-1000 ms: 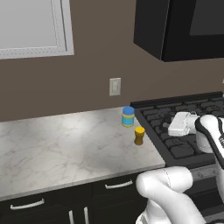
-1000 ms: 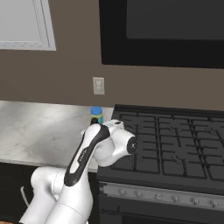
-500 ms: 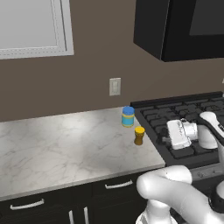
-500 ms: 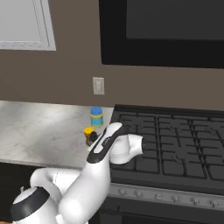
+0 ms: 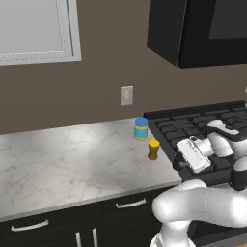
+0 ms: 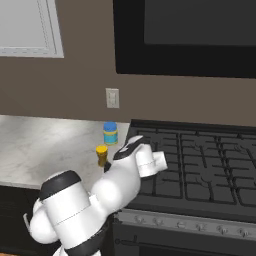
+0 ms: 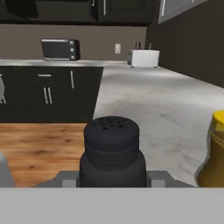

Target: Collect the turmeric, mayonnaise, and shaker from the cabinet and place them next to the stove.

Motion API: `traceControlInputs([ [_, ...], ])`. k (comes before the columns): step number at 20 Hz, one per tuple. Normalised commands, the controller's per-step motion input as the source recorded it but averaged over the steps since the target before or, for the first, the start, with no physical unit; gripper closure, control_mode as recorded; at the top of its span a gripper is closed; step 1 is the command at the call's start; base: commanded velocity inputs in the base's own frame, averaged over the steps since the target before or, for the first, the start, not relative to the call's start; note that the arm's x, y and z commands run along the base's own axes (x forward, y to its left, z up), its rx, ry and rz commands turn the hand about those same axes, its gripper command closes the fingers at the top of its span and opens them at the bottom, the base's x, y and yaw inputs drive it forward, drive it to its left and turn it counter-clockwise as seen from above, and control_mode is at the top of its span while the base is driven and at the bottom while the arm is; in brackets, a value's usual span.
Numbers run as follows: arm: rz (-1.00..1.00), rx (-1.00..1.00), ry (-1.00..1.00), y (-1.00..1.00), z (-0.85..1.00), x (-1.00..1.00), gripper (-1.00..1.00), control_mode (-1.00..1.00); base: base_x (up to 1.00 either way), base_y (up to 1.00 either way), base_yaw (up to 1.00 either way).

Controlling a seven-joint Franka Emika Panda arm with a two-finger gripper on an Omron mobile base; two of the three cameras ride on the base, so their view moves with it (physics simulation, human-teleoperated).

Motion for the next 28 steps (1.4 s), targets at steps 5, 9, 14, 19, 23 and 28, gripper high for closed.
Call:
traceControlInputs([
  [5, 0.01, -0.06, 0.00, 0.14, -0.26, 0.00, 1.00, -1.00, 0.00, 0.00, 0.00],
  [9, -0.06, -0.03, 0.00, 0.14, -0.14, 0.06, 1.00, -1.00, 0.00, 0.00, 0.00],
  [14, -0.11, -0.02, 0.00, 0.27, -0.16, 0.01, 1.00, -1.00, 0.00, 0.00, 0.00],
  [19, -0.18, -0.01, 0.00, 0.37, -0.15, 0.00, 1.00, -1.00, 0.00, 0.00, 0.00],
  [23, -0.15, -0.02, 0.00, 0.24, -0.09, 0.01, 1.00, -1.00, 0.00, 0.00, 0.00],
  [28, -0.07, -0.03, 0.00, 0.02, -0.09, 0.12, 1.00, -1.00, 0.00, 0.00, 0.00],
])
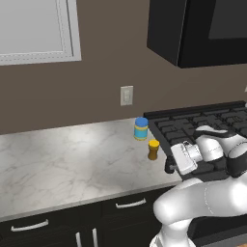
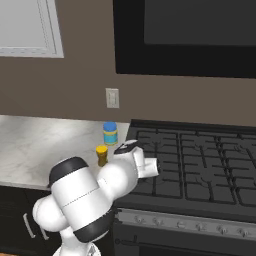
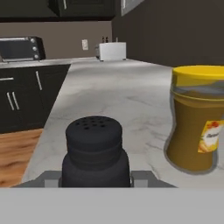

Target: Collect the turmeric, mayonnaise, and shaker from the cabinet and place them next to the stove.

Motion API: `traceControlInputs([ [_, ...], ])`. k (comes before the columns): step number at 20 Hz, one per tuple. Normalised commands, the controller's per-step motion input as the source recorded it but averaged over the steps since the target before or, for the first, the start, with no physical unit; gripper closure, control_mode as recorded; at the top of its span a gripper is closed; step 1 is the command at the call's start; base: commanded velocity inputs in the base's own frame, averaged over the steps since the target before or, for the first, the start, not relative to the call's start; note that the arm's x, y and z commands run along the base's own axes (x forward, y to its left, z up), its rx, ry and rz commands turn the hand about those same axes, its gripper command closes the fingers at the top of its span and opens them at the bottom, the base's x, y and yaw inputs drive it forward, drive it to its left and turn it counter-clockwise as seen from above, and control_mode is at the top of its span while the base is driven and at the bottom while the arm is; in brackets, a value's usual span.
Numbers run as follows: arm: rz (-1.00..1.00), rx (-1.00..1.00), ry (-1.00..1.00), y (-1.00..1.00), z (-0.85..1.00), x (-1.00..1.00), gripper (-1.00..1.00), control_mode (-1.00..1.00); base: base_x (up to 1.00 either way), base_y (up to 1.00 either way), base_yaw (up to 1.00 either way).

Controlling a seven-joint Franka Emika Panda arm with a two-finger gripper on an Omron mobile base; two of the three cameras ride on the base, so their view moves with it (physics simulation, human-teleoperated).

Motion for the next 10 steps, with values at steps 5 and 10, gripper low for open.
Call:
traceControlInputs([
  [5, 0.00, -0.02, 0.00, 0.00, -0.23, 0.16, 1.00, -1.00, 0.00, 0.00, 0.00],
  [10, 0.00, 0.00, -0.02, 0.01, -0.29, 0.02, 1.00, -1.00, 0.00, 0.00, 0.00],
])
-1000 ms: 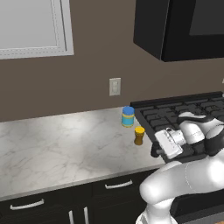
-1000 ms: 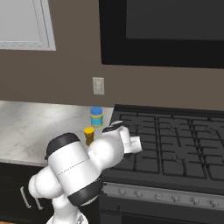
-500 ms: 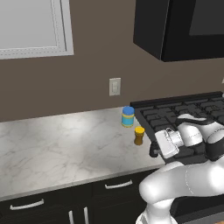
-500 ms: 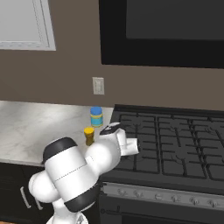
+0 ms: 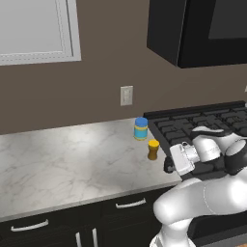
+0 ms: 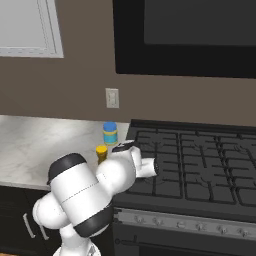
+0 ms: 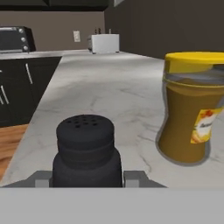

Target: Collect the turmeric, mayonnaise, and shaker from the cabinet and place them next to the stove.

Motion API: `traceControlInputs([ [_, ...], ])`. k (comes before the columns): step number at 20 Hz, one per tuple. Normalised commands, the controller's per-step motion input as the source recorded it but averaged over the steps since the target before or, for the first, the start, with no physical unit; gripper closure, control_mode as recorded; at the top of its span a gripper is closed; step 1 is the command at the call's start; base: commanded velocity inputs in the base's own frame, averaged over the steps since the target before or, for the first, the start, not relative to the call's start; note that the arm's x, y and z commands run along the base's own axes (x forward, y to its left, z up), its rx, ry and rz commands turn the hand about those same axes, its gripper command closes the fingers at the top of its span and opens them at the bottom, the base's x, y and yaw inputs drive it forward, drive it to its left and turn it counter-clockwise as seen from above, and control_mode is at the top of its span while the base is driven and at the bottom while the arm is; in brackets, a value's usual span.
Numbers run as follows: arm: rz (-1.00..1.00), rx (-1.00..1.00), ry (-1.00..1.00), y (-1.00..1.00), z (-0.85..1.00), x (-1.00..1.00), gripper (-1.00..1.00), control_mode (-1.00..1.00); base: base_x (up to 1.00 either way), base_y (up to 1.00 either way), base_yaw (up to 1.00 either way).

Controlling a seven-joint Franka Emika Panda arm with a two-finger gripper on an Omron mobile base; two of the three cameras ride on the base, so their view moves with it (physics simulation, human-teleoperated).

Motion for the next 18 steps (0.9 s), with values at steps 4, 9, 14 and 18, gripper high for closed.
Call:
traceControlInputs([
  [4, 0.00, 0.00, -0.01, 0.00, -0.28, 0.02, 1.00, -1.00, 0.00, 0.00, 0.00],
  [9, 0.00, 0.00, 0.00, 0.00, -0.18, 0.05, -1.00, -1.00, 0.00, 0.00, 0.00],
  [14, 0.00, 0.00, -0.01, -0.01, -0.02, 0.01, -1.00, -1.00, 0.00, 0.00, 0.00],
  [18, 0.00, 0.00, -0.02, -0.07, 0.02, -0.06, -1.00, -1.00, 0.00, 0.00, 0.00],
])
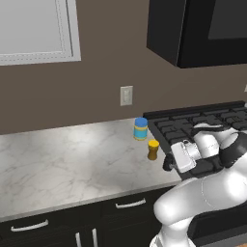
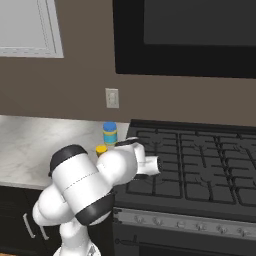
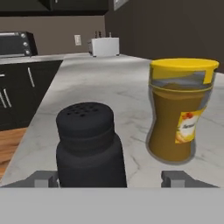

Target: Collect the turmeric, mayonnaise, and shaker from the cabinet and place them next to the stove.

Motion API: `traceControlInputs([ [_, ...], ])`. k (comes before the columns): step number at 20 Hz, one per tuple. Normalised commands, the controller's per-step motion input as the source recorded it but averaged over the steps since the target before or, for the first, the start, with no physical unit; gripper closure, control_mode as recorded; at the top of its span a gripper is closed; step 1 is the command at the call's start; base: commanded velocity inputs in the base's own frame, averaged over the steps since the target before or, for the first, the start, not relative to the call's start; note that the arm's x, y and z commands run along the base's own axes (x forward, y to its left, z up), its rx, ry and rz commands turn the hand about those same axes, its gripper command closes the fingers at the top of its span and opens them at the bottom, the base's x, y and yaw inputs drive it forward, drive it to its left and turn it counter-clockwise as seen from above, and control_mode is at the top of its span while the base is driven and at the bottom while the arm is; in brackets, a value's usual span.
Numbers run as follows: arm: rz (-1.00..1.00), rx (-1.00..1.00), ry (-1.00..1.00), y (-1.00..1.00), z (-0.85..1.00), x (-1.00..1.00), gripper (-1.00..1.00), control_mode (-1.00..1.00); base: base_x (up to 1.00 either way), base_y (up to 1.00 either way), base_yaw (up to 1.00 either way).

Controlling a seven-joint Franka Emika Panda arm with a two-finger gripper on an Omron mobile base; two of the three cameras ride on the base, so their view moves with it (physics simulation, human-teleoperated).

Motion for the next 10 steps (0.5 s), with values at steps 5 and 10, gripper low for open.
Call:
traceControlInputs([
  [5, 0.00, 0.00, -0.01, -0.04, 0.11, -0.18, -1.00, -1.00, 0.00, 0.00, 0.00],
  [10, 0.00, 0.00, -0.02, -0.04, 0.23, -0.25, -1.00, -1.00, 0.00, 0.00, 0.00],
])
